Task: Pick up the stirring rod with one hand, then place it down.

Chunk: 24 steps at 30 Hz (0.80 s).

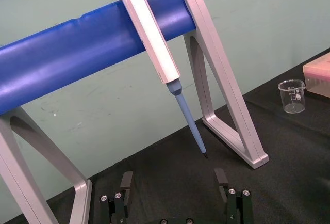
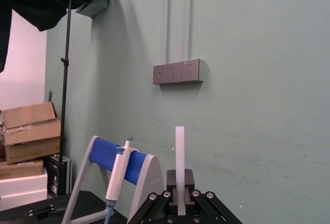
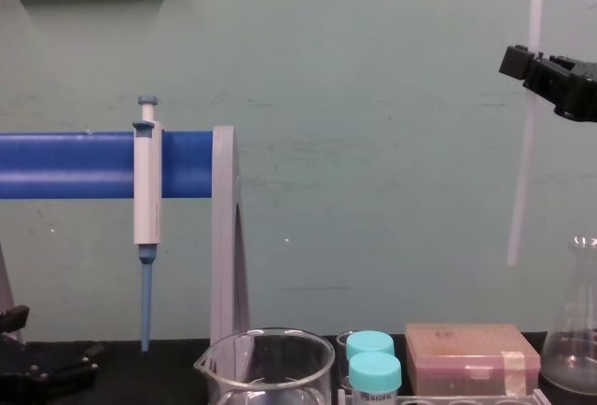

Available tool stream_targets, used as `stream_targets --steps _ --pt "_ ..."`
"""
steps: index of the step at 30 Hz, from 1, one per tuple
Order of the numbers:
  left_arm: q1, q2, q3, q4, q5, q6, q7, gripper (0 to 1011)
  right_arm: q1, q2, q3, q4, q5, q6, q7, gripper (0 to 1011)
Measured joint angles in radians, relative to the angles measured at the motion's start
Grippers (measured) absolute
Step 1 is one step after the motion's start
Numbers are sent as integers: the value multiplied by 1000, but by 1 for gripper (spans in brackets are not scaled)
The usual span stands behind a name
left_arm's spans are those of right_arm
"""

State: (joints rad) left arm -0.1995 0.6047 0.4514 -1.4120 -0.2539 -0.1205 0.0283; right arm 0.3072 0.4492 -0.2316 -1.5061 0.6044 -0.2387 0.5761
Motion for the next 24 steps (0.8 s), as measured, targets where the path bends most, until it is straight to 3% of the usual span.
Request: stream_targets --steps 24 --pt "0 0 0 0 0 0 0 1000 -18 3 1 -19 -6 3 -8 67"
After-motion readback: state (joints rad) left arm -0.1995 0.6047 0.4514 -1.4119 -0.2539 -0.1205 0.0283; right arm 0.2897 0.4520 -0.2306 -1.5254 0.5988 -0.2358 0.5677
